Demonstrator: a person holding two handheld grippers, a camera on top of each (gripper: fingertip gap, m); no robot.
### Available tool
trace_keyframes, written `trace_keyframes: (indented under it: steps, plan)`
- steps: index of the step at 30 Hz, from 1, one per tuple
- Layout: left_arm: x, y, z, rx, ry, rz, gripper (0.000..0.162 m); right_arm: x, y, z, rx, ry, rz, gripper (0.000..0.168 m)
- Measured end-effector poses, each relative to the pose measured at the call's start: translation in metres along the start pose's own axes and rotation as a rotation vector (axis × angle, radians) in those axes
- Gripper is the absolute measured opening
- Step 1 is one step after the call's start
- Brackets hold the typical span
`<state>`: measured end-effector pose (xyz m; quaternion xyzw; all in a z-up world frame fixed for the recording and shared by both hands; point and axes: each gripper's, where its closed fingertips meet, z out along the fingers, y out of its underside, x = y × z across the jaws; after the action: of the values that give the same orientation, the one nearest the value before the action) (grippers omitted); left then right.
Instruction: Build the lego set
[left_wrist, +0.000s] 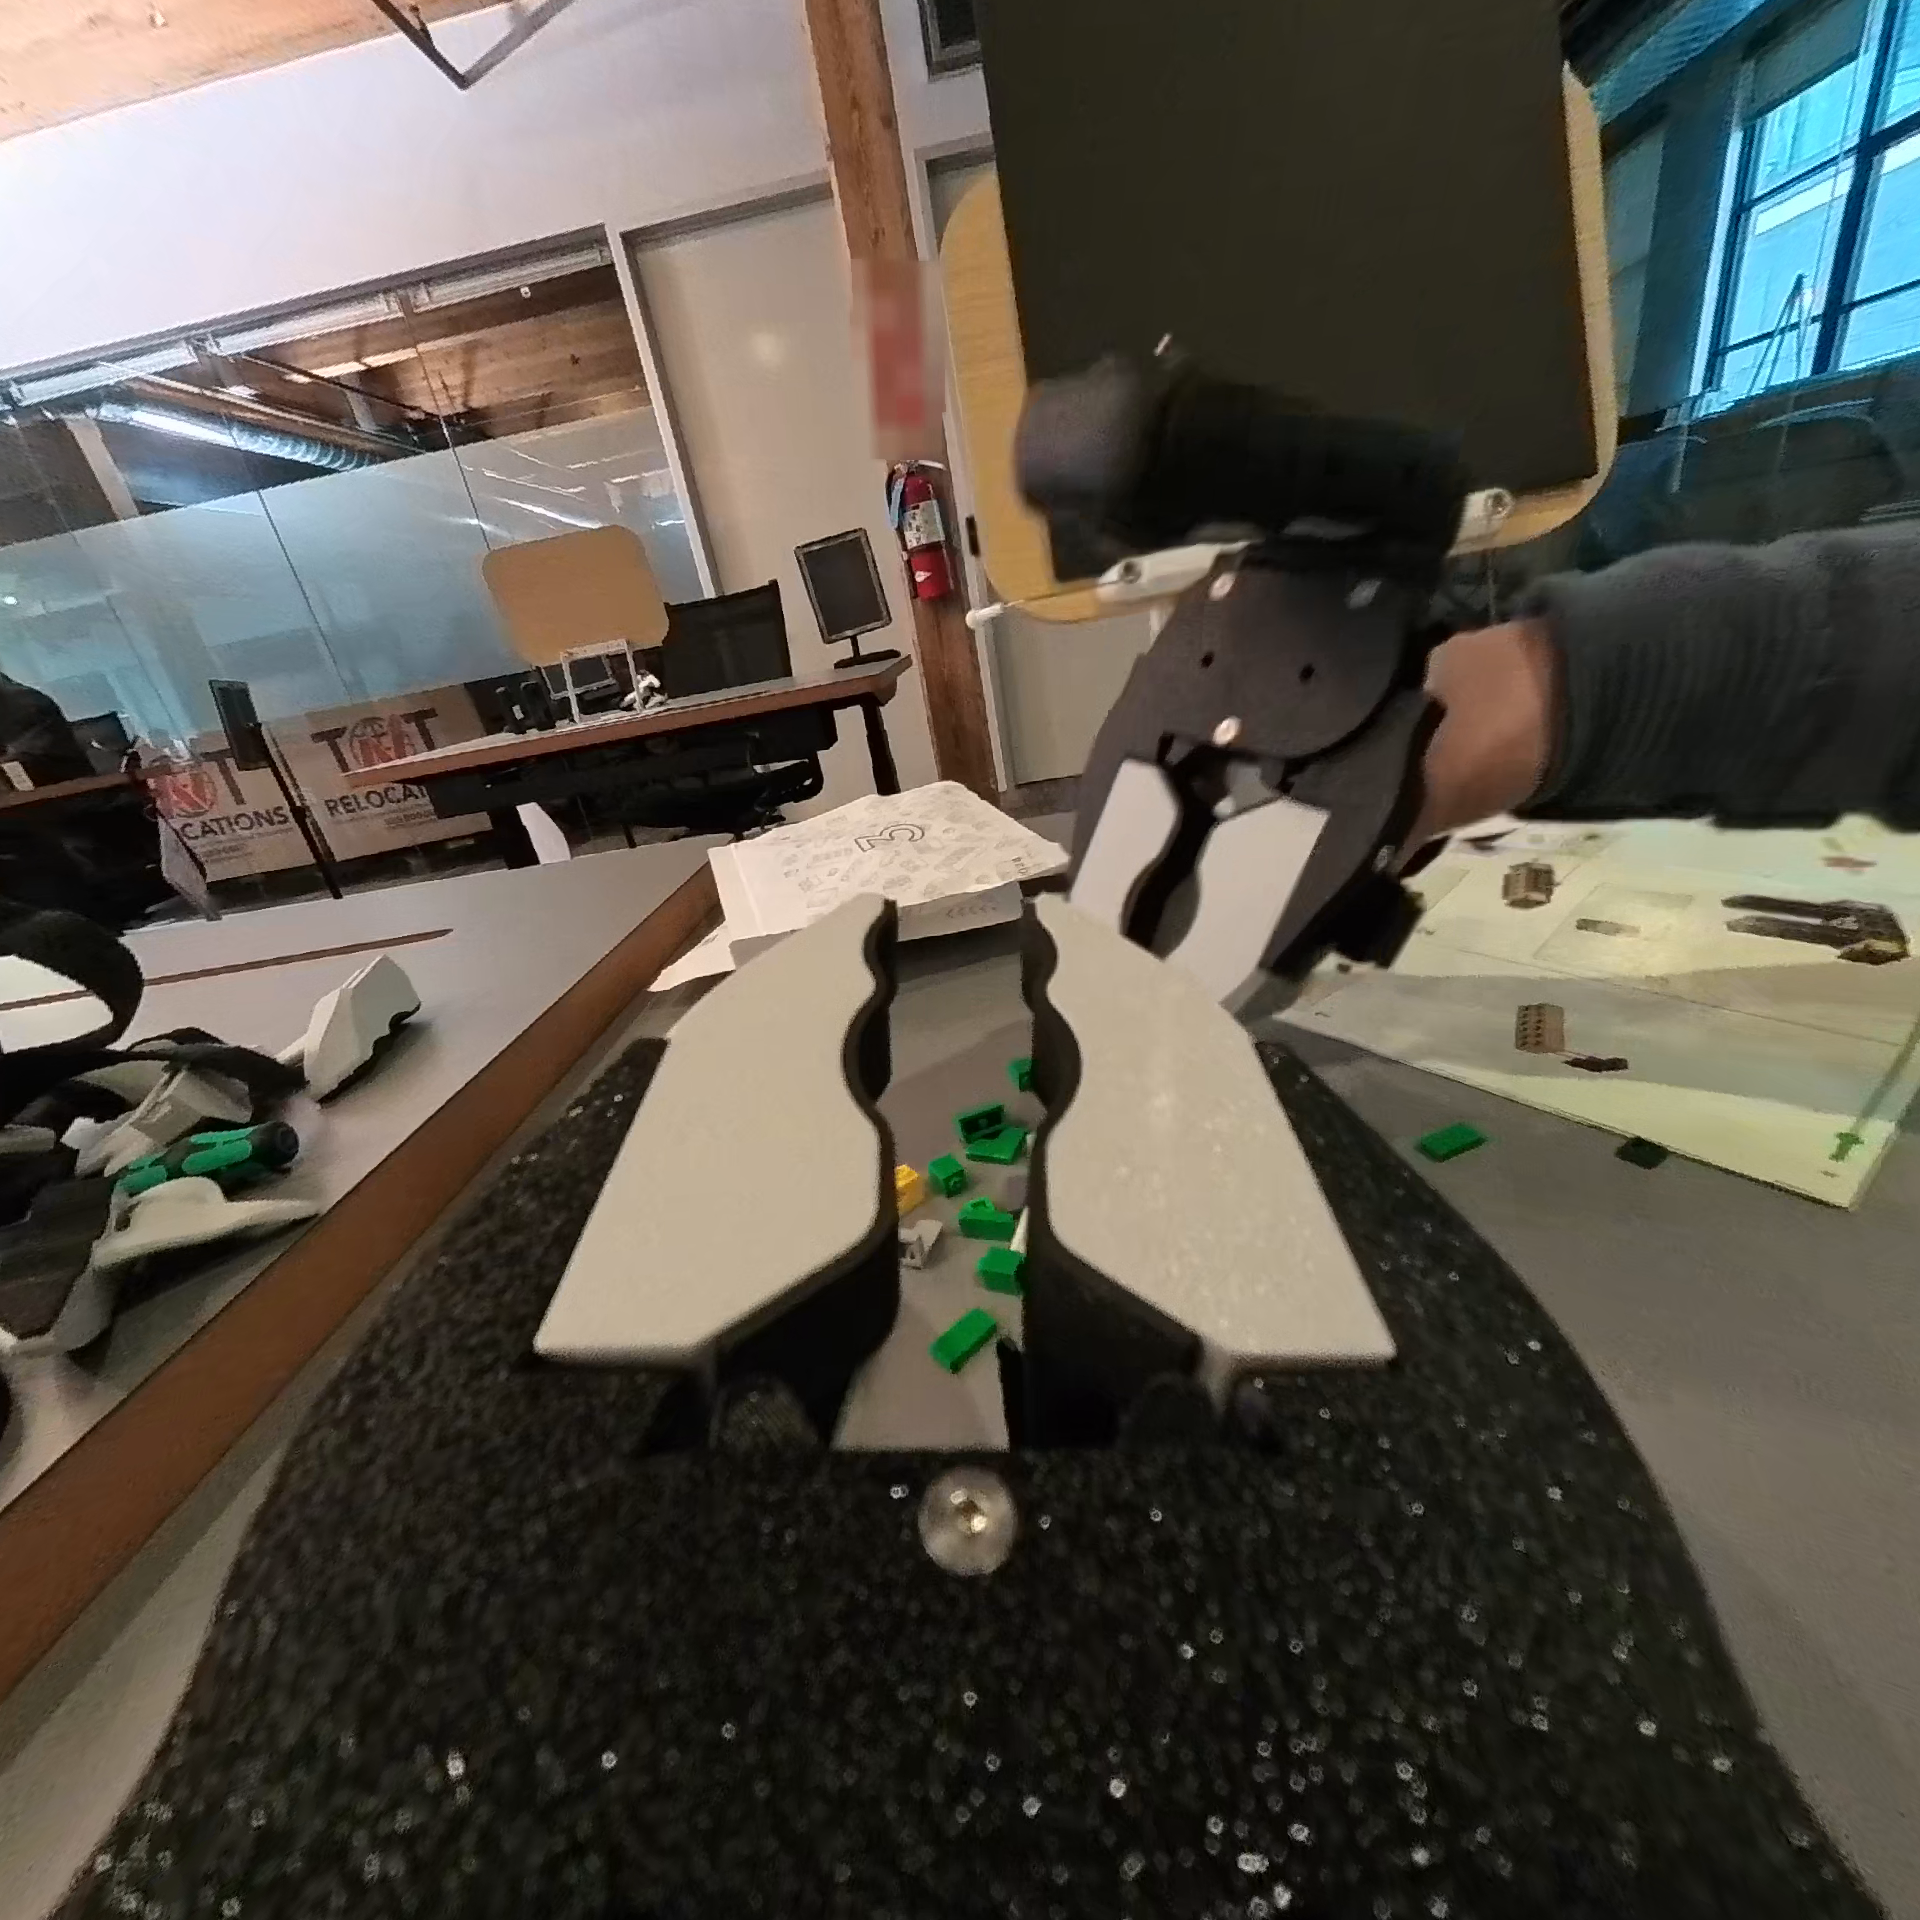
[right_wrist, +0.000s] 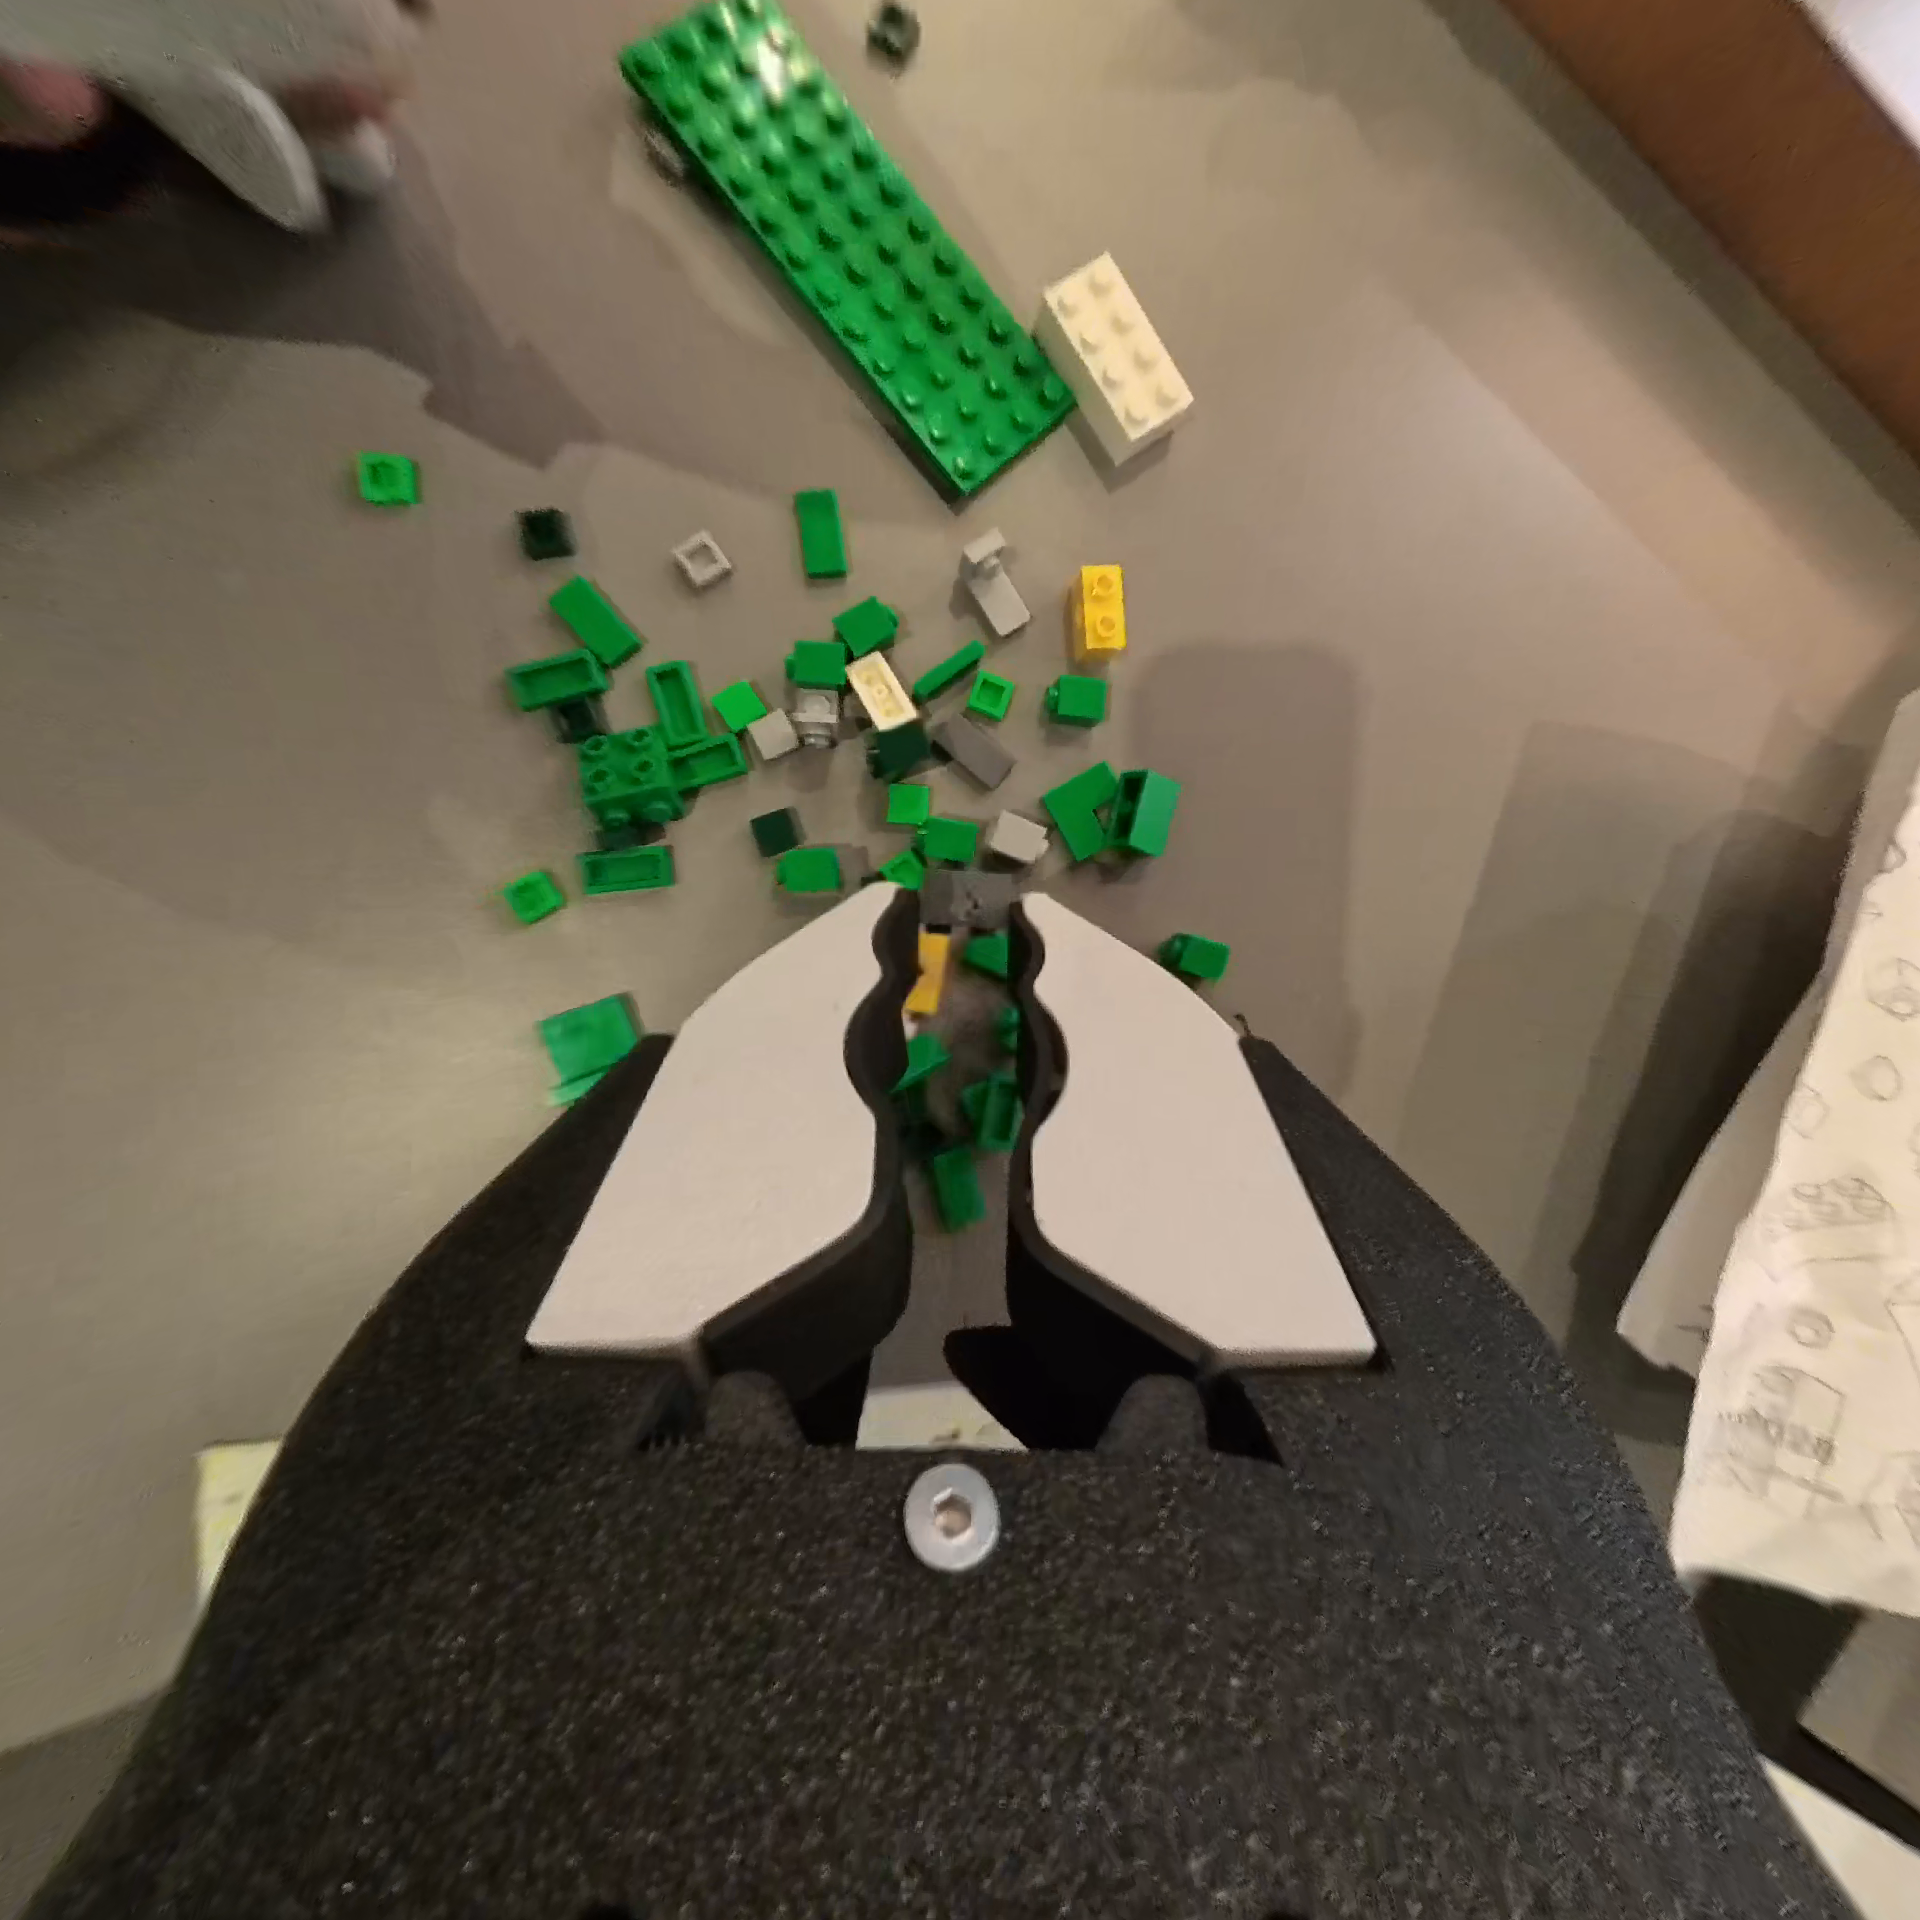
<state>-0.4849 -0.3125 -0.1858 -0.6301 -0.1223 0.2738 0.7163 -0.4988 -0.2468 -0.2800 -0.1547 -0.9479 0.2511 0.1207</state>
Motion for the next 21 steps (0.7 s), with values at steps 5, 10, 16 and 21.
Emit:
trace_keyframes:
  steps: [5, 10, 16, 21]
  plan:
    - [0.0, -0.002, -0.002, 0.012, 0.004, -0.018, 0.022, -0.048, 0.001, -0.055, 0.065, 0.052, 0.009, 0.016]
    - [0.0, -0.004, -0.004, 0.025, 0.012, -0.036, 0.022, -0.123, 0.044, -0.105, 0.063, 0.181, 0.069, 0.016]
    - [-0.001, -0.006, -0.007, 0.044, 0.02, -0.074, 0.022, -0.206, 0.102, -0.135, 0.028, 0.316, 0.18, 0.016]
    - [0.005, -0.005, -0.005, 0.028, 0.038, -0.053, 0.022, -0.248, 0.138, -0.14, -0.032, 0.314, 0.286, 0.016]
